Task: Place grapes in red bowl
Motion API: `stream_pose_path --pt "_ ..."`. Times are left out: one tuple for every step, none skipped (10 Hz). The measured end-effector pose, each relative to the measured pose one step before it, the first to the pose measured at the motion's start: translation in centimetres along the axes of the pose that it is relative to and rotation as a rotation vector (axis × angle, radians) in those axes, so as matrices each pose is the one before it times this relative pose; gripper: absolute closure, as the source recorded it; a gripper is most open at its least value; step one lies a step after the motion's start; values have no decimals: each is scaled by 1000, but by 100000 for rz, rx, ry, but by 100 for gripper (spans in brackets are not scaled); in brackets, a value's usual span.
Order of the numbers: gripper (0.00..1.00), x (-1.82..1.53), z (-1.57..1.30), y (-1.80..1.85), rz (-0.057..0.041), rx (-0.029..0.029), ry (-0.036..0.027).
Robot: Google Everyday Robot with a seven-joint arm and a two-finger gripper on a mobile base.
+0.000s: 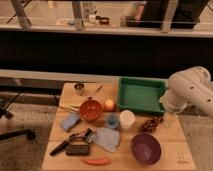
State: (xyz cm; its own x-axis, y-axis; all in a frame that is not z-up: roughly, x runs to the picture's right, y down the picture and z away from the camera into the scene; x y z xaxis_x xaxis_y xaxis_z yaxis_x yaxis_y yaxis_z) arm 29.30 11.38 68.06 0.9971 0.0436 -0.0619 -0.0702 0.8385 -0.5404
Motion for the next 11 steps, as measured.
stream_pose_path --pt "20 -4 5 -10 -55 14 53" --pt "20 96 225 23 110 -167 -54" --pt "20 145 208 -20 -164 43 -231" --pt "20 179 297 -20 -503 111 -534" --pt "20 195 291 29 -920 129 -488" --pt "20 237 260 36 -1045 126 -533" --pt "20 266 169 -13 -940 142 -314" --pt "20 140 158 33 -1151 93 -297" --pt "20 95 177 89 -1095 130 -459" --pt "20 55 253 188 -1478 173 -323" --pt "20 -28 304 148 -1588 212 -374"
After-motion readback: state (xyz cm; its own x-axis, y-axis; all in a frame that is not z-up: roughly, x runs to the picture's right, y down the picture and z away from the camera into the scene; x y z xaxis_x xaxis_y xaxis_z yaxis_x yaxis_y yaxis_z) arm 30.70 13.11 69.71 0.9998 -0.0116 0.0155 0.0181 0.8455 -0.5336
